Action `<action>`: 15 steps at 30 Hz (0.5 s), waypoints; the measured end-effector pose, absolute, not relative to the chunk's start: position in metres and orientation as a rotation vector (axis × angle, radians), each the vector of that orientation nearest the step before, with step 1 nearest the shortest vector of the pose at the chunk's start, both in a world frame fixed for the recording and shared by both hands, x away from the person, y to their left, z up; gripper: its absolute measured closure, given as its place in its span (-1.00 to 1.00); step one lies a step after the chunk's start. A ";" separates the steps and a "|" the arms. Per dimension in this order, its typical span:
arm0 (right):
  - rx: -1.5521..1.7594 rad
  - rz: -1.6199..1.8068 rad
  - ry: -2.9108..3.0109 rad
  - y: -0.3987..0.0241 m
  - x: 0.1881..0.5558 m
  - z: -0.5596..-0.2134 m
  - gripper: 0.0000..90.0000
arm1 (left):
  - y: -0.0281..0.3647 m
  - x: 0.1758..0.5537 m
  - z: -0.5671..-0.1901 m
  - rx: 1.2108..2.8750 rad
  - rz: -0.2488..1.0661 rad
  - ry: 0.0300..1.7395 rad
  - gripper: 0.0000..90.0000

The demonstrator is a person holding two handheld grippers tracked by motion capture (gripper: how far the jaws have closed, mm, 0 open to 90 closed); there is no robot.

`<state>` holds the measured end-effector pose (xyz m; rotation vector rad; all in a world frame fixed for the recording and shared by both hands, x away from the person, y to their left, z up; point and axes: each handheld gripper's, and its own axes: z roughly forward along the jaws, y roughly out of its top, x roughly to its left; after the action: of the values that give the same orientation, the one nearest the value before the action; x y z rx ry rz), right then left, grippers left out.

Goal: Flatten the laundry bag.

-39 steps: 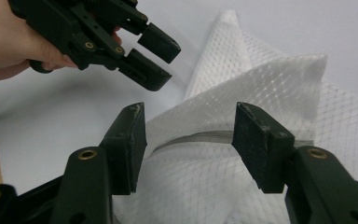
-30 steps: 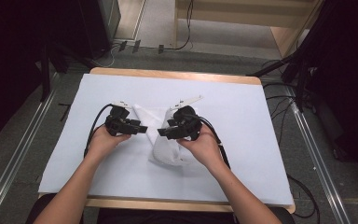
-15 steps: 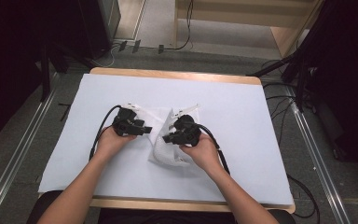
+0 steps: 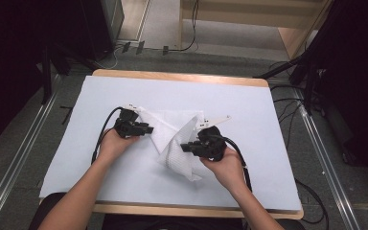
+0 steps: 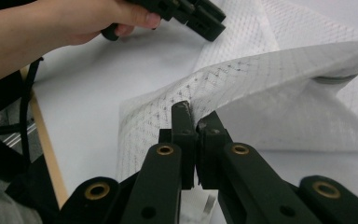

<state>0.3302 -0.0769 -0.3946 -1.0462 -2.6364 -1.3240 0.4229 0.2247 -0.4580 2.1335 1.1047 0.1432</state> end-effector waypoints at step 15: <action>-1.151 -1.313 -2.604 -0.118 0.292 -0.400 0.85 | 0.217 0.441 -0.457 2.137 0.134 1.098 0.39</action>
<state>0.2918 -0.1182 -0.4002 -1.1507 -2.6039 -1.3134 0.4412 0.2167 -0.4573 2.1368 1.0984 0.1336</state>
